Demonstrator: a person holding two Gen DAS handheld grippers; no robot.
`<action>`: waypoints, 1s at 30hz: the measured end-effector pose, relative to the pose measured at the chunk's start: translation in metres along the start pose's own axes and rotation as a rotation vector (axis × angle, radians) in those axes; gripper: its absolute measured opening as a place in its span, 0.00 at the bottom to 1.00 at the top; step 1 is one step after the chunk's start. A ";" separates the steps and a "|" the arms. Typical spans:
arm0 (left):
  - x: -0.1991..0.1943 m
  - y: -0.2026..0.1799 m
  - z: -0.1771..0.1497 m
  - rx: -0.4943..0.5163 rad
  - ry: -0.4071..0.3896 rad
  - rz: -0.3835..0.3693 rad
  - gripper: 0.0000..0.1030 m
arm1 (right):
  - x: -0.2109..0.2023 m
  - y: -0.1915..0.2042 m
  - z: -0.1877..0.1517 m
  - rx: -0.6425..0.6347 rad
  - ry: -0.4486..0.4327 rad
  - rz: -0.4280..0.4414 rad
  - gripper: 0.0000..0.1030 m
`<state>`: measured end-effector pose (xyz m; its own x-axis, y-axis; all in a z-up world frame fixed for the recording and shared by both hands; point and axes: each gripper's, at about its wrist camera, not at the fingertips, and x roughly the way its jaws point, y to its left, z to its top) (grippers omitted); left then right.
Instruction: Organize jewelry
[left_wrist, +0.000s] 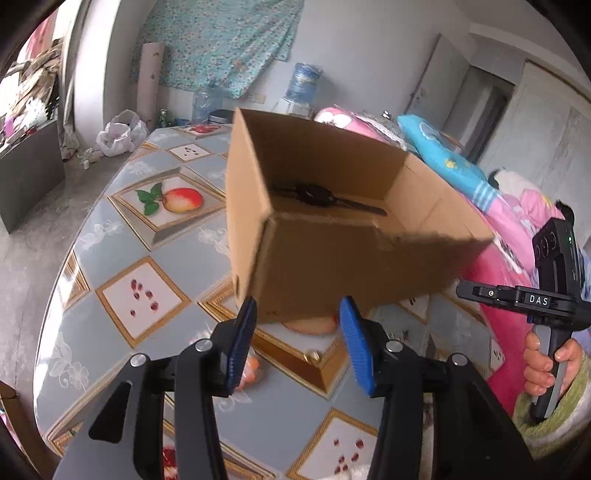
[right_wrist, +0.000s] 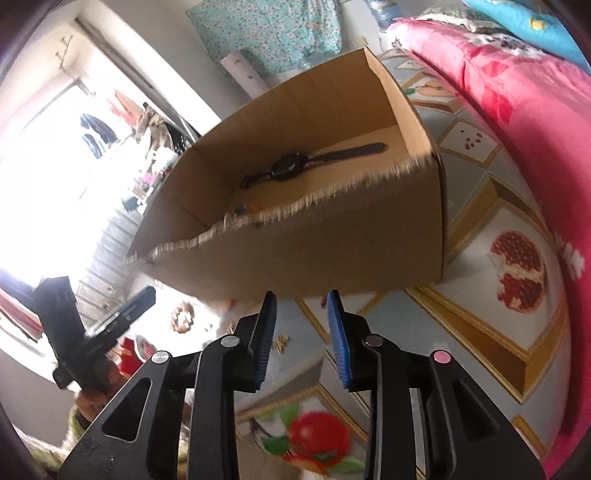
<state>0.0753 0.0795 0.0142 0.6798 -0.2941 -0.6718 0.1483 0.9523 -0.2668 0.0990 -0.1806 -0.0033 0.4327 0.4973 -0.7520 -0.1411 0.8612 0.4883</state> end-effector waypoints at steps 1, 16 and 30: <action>0.000 -0.004 -0.004 0.016 0.010 -0.002 0.44 | -0.001 0.001 -0.004 -0.011 0.006 -0.002 0.30; 0.044 -0.040 -0.034 0.202 0.157 0.096 0.36 | 0.023 0.010 -0.031 -0.027 0.111 0.028 0.30; 0.062 -0.048 -0.022 0.176 0.198 0.170 0.22 | 0.021 0.022 -0.028 -0.105 0.092 -0.008 0.30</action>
<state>0.0947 0.0141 -0.0295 0.5550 -0.1229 -0.8227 0.1779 0.9837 -0.0269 0.0797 -0.1479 -0.0204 0.3516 0.4936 -0.7954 -0.2327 0.8691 0.4365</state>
